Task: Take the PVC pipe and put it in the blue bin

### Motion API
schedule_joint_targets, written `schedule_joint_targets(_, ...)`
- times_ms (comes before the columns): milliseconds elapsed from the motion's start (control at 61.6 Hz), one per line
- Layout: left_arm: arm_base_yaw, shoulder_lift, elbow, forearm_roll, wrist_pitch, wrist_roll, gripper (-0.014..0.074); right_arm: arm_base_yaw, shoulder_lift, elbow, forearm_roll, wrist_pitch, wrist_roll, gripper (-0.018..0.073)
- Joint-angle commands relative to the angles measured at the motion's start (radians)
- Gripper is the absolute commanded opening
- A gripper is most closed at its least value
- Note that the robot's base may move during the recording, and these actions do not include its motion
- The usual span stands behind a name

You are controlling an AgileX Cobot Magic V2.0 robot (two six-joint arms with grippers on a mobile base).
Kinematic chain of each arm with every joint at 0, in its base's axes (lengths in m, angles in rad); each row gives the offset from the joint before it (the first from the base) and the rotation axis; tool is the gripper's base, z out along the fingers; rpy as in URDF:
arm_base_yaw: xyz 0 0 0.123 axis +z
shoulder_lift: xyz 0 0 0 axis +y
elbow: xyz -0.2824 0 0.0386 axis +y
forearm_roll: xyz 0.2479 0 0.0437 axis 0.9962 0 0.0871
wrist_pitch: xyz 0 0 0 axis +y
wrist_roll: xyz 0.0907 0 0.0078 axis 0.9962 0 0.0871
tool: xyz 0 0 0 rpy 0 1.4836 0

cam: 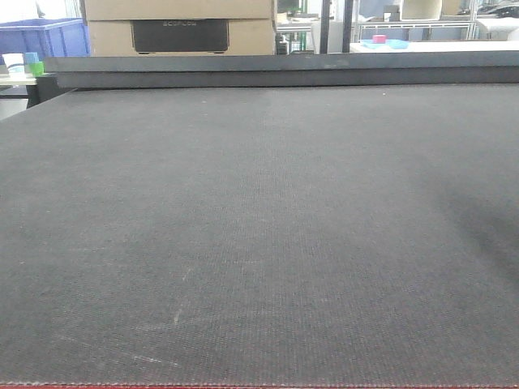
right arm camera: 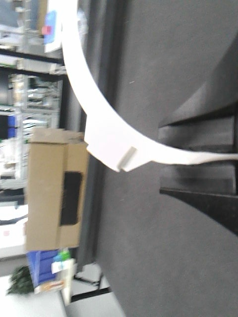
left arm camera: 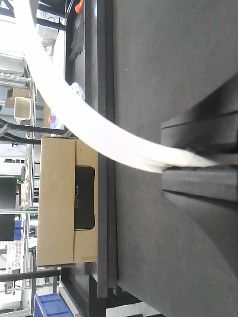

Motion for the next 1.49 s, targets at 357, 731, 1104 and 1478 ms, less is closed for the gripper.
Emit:
schedule_joint_targets(357,-0.006,-0.028,0.02,-0.025,-0.071,-0.001,-0.0111,0.001,-0.009,-0.004,-0.011,-0.111,-0.007,-0.0168)
schedule_joint_targets(731,-0.006,-0.035,0.132,-0.023,-0.293,-0.001,-0.0111,0.001,-0.009,-0.004,-0.011,-0.104,-0.007,-0.0168)
schedule_joint_targets(1104,-0.006,-0.035,0.132,-0.023,-0.289,-0.001,-0.0111,0.001,-0.009,-0.004,-0.011,-0.106,-0.007,-0.0168)
schedule_joint_targets(1478,-0.006,-0.035,0.132,-0.023,-0.289,-0.001,-0.0111,0.001,-0.009,-0.004,-0.011,-0.106,-0.007,-0.0168)
